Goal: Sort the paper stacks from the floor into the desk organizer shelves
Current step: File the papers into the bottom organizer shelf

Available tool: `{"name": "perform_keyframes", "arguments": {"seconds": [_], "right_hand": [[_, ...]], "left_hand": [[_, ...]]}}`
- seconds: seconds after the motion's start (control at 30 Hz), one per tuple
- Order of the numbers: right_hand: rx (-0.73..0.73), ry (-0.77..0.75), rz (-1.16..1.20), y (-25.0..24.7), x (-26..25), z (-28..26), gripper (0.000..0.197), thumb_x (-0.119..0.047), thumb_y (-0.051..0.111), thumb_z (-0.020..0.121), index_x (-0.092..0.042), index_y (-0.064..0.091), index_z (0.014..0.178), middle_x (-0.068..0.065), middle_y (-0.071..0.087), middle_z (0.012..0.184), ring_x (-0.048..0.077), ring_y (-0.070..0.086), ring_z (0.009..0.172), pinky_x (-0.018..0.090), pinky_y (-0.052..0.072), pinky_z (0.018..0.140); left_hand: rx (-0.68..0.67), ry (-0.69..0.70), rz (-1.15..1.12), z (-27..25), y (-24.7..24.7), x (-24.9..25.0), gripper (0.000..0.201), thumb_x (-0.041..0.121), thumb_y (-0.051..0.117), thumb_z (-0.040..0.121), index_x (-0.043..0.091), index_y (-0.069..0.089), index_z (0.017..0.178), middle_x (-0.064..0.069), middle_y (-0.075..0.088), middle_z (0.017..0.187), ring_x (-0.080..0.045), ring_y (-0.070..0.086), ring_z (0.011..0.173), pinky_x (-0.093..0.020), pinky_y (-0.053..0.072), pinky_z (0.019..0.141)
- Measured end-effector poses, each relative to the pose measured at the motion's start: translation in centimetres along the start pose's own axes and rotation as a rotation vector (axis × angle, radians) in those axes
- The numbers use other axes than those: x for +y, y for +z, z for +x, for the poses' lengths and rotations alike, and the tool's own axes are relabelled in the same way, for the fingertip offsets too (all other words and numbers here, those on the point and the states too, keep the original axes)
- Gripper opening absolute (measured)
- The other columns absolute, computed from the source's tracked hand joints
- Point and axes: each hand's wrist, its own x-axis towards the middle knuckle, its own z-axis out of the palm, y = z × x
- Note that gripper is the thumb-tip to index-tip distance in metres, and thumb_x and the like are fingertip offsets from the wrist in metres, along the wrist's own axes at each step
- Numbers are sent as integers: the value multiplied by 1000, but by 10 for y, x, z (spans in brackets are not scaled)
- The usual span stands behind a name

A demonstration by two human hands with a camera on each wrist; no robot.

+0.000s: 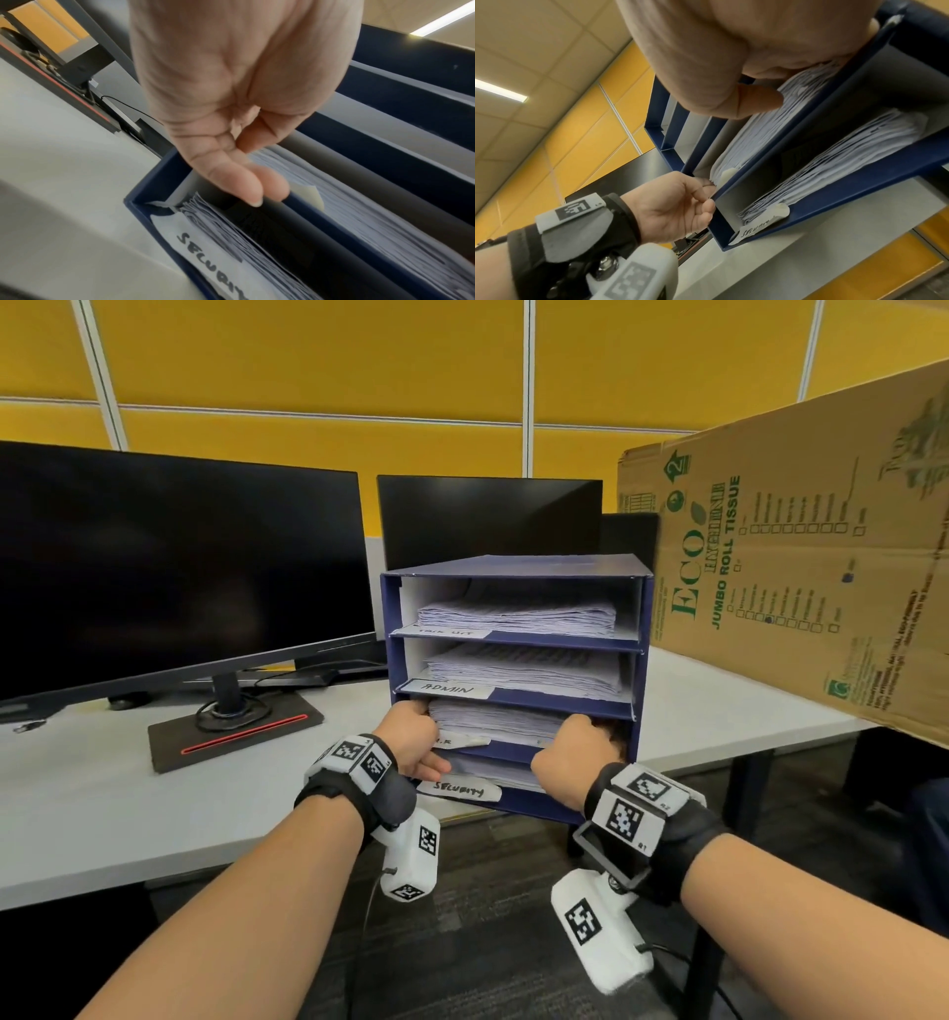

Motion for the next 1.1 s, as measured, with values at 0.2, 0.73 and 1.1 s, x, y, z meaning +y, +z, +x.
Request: {"name": "perform_keyframes", "arguments": {"seconds": [0.2, 0.73, 1.1], "right_hand": [[31, -10, 34, -1, 1, 3, 49, -18, 58, 77, 2, 49, 122, 28, 43, 133, 44, 44, 121, 48, 41, 103], [-16, -100, 23, -10, 7, 0, 17, -9, 53, 84, 0, 49, 98, 25, 53, 119, 35, 52, 101, 34, 39, 77], [23, -269, -108, -37, 28, -27, 7, -5, 49, 83, -8, 52, 78, 9, 57, 81, 25, 52, 72, 28, 43, 65]], "left_hand": [[5, -18, -11, 2, 1, 0, 51, -3, 23, 94, 10, 37, 141, -24, 52, 127, -19, 61, 38, -25, 48, 34], [-49, 39, 178, -17, -8, 11, 46, -3, 32, 95, 11, 38, 138, -17, 59, 113, -25, 66, 55, -29, 56, 45], [264, 124, 460, -50, -44, 3, 36, 5, 52, 87, 18, 68, 116, -6, 67, 94, -21, 64, 55, -26, 52, 49]]}}
